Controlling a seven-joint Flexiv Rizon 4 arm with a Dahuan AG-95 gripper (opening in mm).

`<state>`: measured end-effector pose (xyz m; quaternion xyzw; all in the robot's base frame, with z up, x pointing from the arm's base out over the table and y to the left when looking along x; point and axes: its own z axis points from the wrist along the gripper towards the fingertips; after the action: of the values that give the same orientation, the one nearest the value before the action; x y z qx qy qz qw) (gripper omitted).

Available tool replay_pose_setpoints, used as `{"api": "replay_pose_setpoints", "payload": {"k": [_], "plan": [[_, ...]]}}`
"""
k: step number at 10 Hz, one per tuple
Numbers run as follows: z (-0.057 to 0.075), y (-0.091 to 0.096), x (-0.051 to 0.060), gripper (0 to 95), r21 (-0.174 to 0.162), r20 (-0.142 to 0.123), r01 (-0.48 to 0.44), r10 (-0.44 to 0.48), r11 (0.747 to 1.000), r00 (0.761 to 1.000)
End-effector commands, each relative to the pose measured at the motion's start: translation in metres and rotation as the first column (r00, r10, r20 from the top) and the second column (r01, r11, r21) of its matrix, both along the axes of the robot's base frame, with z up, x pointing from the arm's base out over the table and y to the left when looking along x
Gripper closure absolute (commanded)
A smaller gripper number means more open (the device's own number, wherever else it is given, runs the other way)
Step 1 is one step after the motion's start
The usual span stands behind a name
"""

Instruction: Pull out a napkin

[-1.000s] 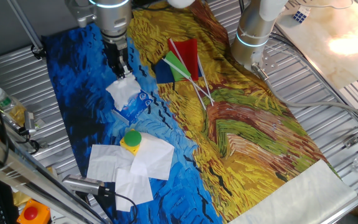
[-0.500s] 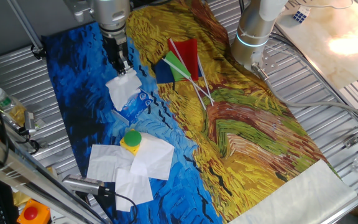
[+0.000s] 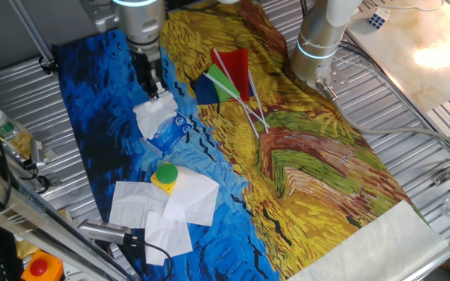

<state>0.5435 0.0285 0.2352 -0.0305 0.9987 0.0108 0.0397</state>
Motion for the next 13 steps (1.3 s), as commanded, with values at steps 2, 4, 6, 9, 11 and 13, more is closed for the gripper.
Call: {"api": "replay_pose_setpoints", "payload": {"k": [2, 4, 6, 9, 11, 13], "plan": [[-0.004, 0.017, 0.002, 95.0, 0.0, 0.003, 0.024, -0.024, 1.0, 1.0], [-0.008, 0.029, 0.005, 95.0, 0.002, 0.003, 0.038, -0.038, 0.999, 0.999], [-0.007, 0.029, 0.005, 95.0, 0.004, 0.002, 0.039, -0.039, 0.999, 0.999], [-0.007, 0.029, 0.005, 95.0, 0.0, -0.002, 0.041, -0.041, 0.999, 0.999], [-0.007, 0.029, 0.005, 95.0, -0.001, -0.002, 0.041, -0.041, 0.999, 0.999], [-0.007, 0.029, 0.005, 95.0, -0.001, -0.002, 0.041, -0.041, 0.999, 0.999]]}}
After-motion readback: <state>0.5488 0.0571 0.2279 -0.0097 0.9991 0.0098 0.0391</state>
